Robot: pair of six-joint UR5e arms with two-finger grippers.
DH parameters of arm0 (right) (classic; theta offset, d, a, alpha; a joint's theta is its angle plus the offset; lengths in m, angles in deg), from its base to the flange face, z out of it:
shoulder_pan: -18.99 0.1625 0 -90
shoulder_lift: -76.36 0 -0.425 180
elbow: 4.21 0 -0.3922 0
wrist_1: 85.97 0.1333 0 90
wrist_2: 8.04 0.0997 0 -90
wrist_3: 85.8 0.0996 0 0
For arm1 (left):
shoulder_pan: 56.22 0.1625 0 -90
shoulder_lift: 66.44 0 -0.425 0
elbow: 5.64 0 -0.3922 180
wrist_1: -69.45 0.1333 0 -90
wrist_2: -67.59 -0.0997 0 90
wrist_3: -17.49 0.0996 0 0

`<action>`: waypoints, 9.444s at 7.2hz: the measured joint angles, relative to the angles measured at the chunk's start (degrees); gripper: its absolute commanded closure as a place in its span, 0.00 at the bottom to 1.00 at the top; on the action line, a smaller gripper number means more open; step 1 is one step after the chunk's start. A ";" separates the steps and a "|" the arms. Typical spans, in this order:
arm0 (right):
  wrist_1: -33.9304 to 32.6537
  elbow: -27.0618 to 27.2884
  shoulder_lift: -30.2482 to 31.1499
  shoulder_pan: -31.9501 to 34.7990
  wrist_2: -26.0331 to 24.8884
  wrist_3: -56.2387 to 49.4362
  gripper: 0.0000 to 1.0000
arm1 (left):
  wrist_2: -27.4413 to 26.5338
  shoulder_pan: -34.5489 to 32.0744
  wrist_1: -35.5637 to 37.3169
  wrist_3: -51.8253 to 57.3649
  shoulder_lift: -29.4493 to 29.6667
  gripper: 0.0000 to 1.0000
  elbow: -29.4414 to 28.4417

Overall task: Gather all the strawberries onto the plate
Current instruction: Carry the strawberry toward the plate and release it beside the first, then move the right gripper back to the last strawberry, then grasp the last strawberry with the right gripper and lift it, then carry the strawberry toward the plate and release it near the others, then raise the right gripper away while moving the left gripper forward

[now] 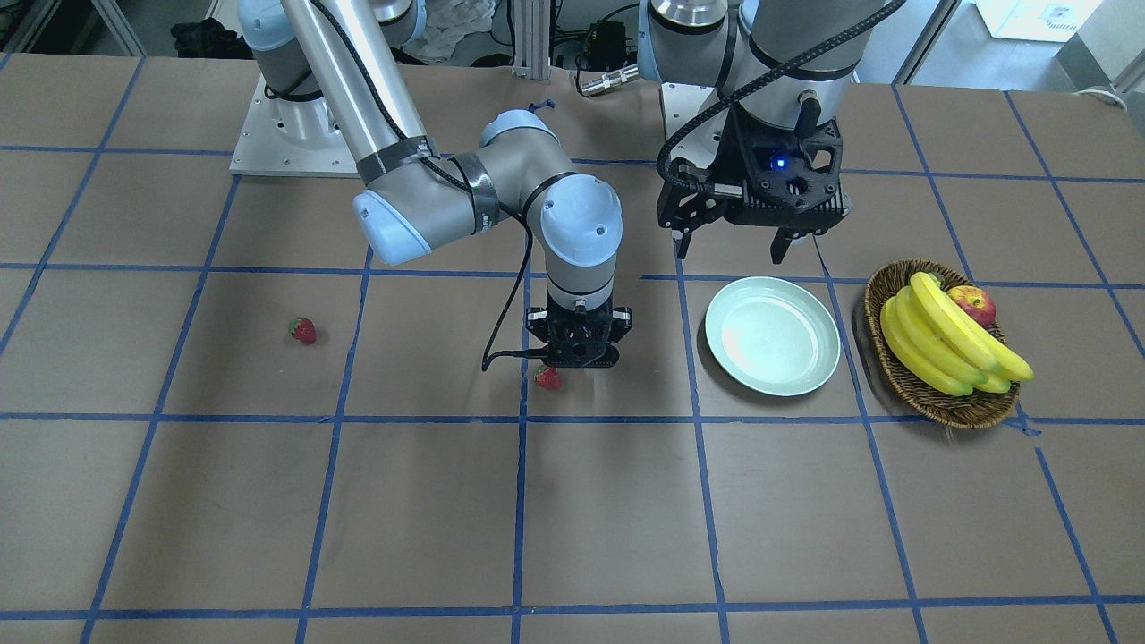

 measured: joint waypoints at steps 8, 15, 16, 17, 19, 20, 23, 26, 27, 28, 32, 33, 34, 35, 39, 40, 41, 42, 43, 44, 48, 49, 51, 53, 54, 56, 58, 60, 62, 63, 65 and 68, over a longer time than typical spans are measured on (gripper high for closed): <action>-3.56 0.88 1.25 -0.44 1.78 -2.46 0.00 | 0.00 0.08 0.00 0.07 0.00 0.00 -0.19; 8.31 14.64 15.97 -21.00 -9.95 -28.77 0.00 | -0.08 0.17 0.00 0.17 -0.08 0.00 -0.06; 6.98 17.18 16.51 -24.63 -11.51 -33.30 0.00 | -0.09 0.17 0.00 0.16 -0.09 0.00 -0.06; 6.26 18.65 16.84 -27.96 -12.24 -37.76 0.00 | -0.09 0.17 0.00 0.15 -0.09 0.00 -0.06; 5.32 20.41 16.87 -34.14 -11.90 -46.13 0.00 | -0.14 0.18 0.00 0.15 -0.09 0.00 -0.02; 4.05 21.55 16.65 -35.85 -11.62 -48.05 0.00 | -0.16 0.16 0.00 0.15 -0.09 0.00 0.00; 0.52 24.76 16.20 -36.90 -11.28 -49.31 0.39 | -0.17 0.11 0.00 0.13 -0.09 0.00 0.01; -0.10 25.29 15.94 -36.96 -10.25 -49.35 0.84 | -0.10 0.16 0.00 0.14 -0.09 0.00 0.02; -0.13 25.34 15.92 -36.96 -10.15 -49.30 0.89 | -0.09 0.17 0.00 0.14 -0.09 0.00 -0.01; -0.36 25.35 15.91 -36.92 -10.09 -49.10 0.88 | -0.09 0.16 0.00 0.13 -0.09 0.00 -0.04; -3.66 22.27 16.15 -33.38 -5.30 -38.15 0.88 | -0.09 0.15 0.00 0.14 -0.09 0.00 -0.05; -5.66 21.95 16.06 -30.53 -4.39 -34.67 0.89 | -0.09 0.14 0.00 0.13 -0.09 0.00 -0.05; -7.93 21.79 15.81 -27.12 -2.43 -29.16 0.89 | -0.09 0.15 0.00 0.09 -0.07 0.00 -0.08; -11.14 21.46 15.12 -23.16 0.92 -22.63 0.89 | -0.07 0.15 0.01 0.07 -0.06 0.00 -0.11; -15.43 13.70 9.76 -5.06 1.88 2.84 0.89 | -0.08 0.17 0.09 0.07 -0.09 0.00 -0.08; -15.49 12.71 8.80 -2.01 1.05 6.08 0.89 | -0.07 0.18 0.09 0.06 -0.09 0.00 -0.06; -15.77 12.20 7.79 -0.05 1.04 8.15 0.88 | -0.03 0.16 0.09 0.06 -0.09 0.00 -0.03; -16.19 11.31 6.40 1.70 1.17 10.04 0.87 | -0.01 0.15 0.09 0.06 -0.09 0.00 -0.02; -16.42 9.85 4.70 3.17 1.25 11.50 0.87 | -0.02 0.15 0.09 0.06 -0.09 0.00 -0.03; -16.51 8.32 2.89 4.29 1.28 12.69 0.87 | -0.03 0.14 0.07 0.06 -0.09 0.00 -0.04; -16.65 3.70 -1.55 5.48 1.89 14.35 0.04 | -0.05 0.09 0.07 -0.01 -0.03 0.00 0.01; -16.61 3.36 -1.80 5.53 1.79 14.37 0.00 | -0.06 0.09 0.05 0.03 -0.05 0.00 0.02; -16.00 3.71 -1.20 5.57 1.62 13.76 0.00 | -0.06 0.09 0.04 0.06 -0.05 0.00 -0.01; -13.61 5.67 2.22 4.36 0.86 9.87 0.00 | -0.08 0.20 0.05 0.15 -0.06 0.00 -0.05; -10.98 7.51 5.59 1.64 0.36 6.40 0.00 | -0.09 0.24 0.07 0.15 -0.04 0.00 -0.04; -2.34 9.88 13.78 -6.15 -0.40 -1.15 0.00 | -0.18 0.26 0.04 0.19 -0.06 0.00 0.17; 4.26 8.61 19.71 -12.21 -2.28 -6.46 0.00 | -0.12 0.26 0.06 0.05 -0.18 0.00 1.17; 19.87 -0.33 22.57 -16.96 -2.99 -14.43 0.00 | -0.11 0.21 0.19 -0.03 -0.25 0.00 2.03; 32.00 -9.00 23.79 -22.01 -5.12 -20.58 0.00 | -0.16 0.18 0.36 0.03 -0.32 0.00 1.94; 33.48 -10.42 25.00 -24.31 -7.31 -22.10 0.00 | -0.17 0.18 0.37 0.03 -0.34 0.00 1.99; 33.67 -11.16 26.94 -26.93 -9.18 -23.88 0.00 | -0.12 0.03 0.37 -0.18 -0.09 0.00 2.59; 34.95 -8.98 30.48 -27.17 -6.34 -23.20 0.00 | -0.16 -0.42 3.46 -0.49 1.52 0.00 5.88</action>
